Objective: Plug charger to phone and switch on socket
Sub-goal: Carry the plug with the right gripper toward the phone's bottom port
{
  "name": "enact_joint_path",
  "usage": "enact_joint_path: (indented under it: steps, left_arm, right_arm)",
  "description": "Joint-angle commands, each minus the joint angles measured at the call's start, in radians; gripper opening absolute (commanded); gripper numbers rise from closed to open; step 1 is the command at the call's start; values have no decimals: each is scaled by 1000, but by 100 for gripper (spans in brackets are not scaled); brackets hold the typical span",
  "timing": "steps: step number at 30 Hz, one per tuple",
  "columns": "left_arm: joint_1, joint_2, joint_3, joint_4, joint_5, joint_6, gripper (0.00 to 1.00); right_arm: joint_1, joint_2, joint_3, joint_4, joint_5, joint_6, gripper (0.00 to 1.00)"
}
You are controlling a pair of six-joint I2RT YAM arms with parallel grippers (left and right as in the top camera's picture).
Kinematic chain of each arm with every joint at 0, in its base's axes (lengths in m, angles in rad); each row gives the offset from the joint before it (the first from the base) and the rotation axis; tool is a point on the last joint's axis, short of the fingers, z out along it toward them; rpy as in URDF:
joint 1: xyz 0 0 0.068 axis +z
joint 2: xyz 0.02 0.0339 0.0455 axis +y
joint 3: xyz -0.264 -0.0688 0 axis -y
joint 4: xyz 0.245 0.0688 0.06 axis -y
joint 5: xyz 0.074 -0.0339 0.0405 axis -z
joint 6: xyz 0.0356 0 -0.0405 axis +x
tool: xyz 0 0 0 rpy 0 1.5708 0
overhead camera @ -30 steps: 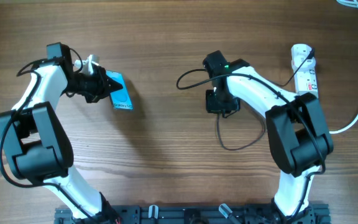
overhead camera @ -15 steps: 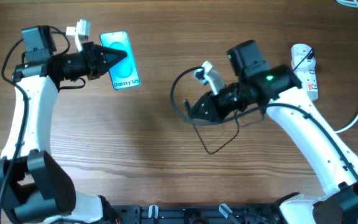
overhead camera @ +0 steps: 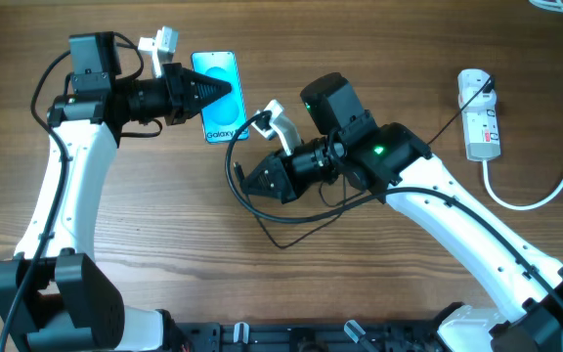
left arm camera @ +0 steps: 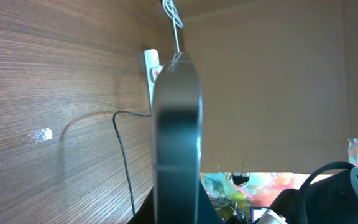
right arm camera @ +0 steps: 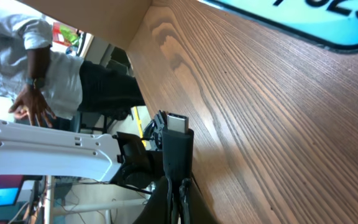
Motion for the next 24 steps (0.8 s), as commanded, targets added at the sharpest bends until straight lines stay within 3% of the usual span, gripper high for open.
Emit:
enact_joint_path:
  steps: [1, 19, 24]
  left_arm:
    - [-2, -21, 6, 0, 16, -5, 4]
    - [-2, -21, 6, 14, -10, -7, 4]
    - [-6, -21, 6, 39, -10, -93, 4]
  right_arm:
    - [3, 9, 5, 10, 2, 19, 4]
    - [3, 9, 5, 13, 1, 50, 4]
    - [3, 10, 5, 77, 33, 128, 4]
